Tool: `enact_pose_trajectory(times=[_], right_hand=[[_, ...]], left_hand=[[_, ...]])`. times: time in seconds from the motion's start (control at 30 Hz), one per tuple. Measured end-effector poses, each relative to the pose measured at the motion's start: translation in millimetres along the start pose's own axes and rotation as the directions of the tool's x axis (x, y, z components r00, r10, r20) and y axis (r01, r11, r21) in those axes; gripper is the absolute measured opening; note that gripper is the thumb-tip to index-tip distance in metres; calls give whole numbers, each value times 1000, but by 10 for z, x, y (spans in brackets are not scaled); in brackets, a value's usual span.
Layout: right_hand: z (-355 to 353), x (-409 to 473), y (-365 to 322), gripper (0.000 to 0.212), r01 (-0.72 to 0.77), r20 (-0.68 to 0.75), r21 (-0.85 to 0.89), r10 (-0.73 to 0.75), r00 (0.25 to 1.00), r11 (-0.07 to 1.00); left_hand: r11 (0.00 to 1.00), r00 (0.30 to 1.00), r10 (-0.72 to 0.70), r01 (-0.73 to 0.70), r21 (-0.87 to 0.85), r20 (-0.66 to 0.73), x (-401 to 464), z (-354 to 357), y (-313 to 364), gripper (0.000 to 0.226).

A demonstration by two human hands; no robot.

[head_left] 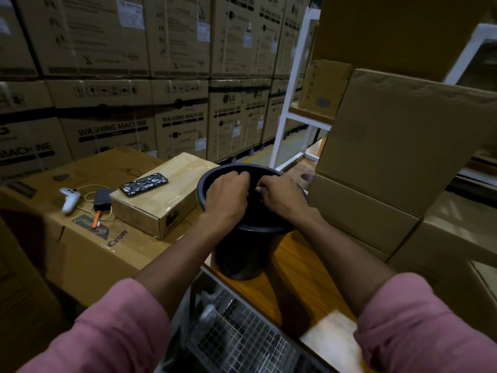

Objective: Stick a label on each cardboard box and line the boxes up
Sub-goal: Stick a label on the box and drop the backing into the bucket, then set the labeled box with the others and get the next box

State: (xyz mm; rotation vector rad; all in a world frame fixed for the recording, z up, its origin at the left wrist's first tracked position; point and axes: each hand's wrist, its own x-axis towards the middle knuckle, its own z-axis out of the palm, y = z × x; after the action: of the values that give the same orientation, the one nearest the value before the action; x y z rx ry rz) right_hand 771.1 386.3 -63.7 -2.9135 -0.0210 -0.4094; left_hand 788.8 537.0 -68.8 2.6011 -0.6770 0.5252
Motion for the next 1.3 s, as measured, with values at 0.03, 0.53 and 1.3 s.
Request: enact_pose_trajectory(times=[0.03, 0.53, 1.3], right_hand=[[6, 11, -34, 18, -3, 43, -25, 4, 999, 1000], [-521, -69, -29, 26, 30, 137, -97, -16, 990, 995], [-2365, -3049, 1598, 22, -352, -101, -187, 339, 935, 917]], left_hand=[[1000, 1000, -5, 5, 21, 15, 12, -1, -1, 6], [1000, 998, 5, -5, 4, 65, 58, 37, 298, 40], [778, 850, 527, -483, -402, -1, -992, -31, 3587, 29]])
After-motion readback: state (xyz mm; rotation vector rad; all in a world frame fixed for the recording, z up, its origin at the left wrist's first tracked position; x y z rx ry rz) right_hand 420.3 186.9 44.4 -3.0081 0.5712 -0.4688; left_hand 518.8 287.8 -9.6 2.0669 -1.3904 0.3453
